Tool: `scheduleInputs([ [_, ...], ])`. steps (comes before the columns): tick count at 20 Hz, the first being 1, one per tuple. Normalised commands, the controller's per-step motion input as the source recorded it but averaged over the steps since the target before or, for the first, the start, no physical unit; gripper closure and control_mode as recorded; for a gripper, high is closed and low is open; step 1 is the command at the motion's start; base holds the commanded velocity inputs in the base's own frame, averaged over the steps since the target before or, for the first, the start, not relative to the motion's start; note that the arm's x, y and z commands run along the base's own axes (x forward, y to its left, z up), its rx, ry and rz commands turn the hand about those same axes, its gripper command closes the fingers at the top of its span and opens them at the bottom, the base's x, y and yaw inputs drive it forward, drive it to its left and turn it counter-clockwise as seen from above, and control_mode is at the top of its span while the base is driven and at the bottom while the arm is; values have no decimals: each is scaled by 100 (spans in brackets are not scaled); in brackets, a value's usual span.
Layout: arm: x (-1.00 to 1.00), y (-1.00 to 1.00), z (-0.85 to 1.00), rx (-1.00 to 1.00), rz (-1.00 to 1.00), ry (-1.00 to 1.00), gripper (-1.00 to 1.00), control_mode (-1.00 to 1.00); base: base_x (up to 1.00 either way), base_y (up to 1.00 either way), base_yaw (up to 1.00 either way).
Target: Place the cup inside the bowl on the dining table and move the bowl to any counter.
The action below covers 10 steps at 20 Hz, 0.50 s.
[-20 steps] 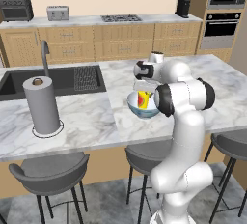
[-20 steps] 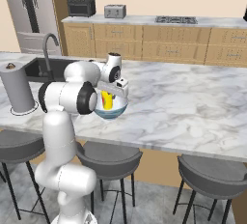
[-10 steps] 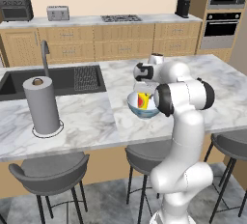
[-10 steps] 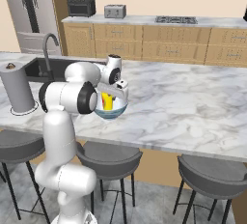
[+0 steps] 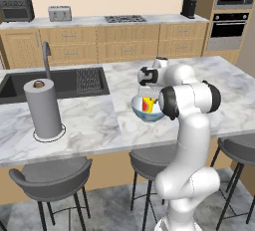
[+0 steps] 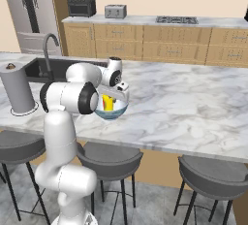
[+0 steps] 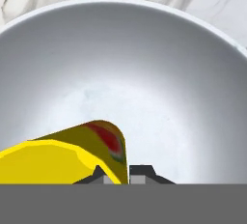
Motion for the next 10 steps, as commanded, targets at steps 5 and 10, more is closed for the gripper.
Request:
scheduleInputs([
  [5, 0, 1, -2, 0, 0, 0, 100, -100, 0, 0, 0],
  [10, 0, 0, 0, 0, 0, 0, -100, -100, 0, 0, 0],
])
